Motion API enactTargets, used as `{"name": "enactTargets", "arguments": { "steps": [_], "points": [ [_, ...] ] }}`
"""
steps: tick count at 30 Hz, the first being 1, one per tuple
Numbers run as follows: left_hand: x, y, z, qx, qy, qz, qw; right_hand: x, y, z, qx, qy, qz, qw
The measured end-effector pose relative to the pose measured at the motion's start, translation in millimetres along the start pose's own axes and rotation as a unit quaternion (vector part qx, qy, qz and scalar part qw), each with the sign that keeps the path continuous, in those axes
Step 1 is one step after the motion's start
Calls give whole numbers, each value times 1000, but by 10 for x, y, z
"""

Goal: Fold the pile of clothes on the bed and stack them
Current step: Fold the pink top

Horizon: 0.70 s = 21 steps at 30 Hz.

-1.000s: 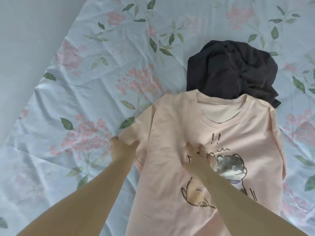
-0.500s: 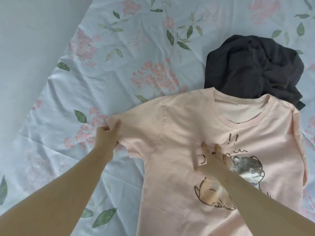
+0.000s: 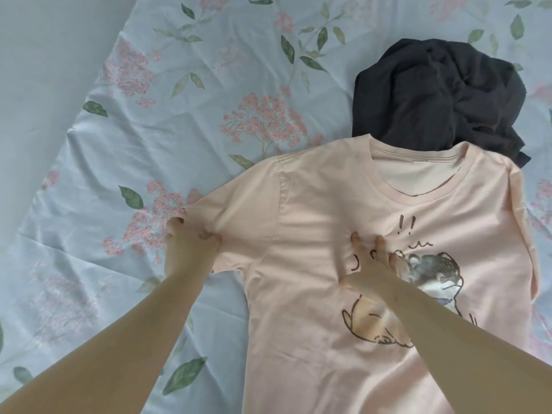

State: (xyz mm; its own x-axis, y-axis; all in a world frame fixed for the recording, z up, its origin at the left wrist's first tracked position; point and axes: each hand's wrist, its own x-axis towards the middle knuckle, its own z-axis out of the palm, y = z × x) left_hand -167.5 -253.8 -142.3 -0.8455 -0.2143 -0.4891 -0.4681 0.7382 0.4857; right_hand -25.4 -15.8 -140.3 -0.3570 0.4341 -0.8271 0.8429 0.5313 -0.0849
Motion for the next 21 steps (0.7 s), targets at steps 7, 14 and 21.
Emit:
{"name": "enactTargets", "arguments": {
  "steps": [7,14,21],
  "points": [
    [-756,301,525,243,4,338,909,28,90,-51,95,-11,-62,993],
    [-1530,726,1491,308,-146,447,827,-149,1362,-423,359,342,-58,866],
    [-1874,930,2262,414,-213,361,808,131,2422,-580,413,277,93,862]
  ]
}}
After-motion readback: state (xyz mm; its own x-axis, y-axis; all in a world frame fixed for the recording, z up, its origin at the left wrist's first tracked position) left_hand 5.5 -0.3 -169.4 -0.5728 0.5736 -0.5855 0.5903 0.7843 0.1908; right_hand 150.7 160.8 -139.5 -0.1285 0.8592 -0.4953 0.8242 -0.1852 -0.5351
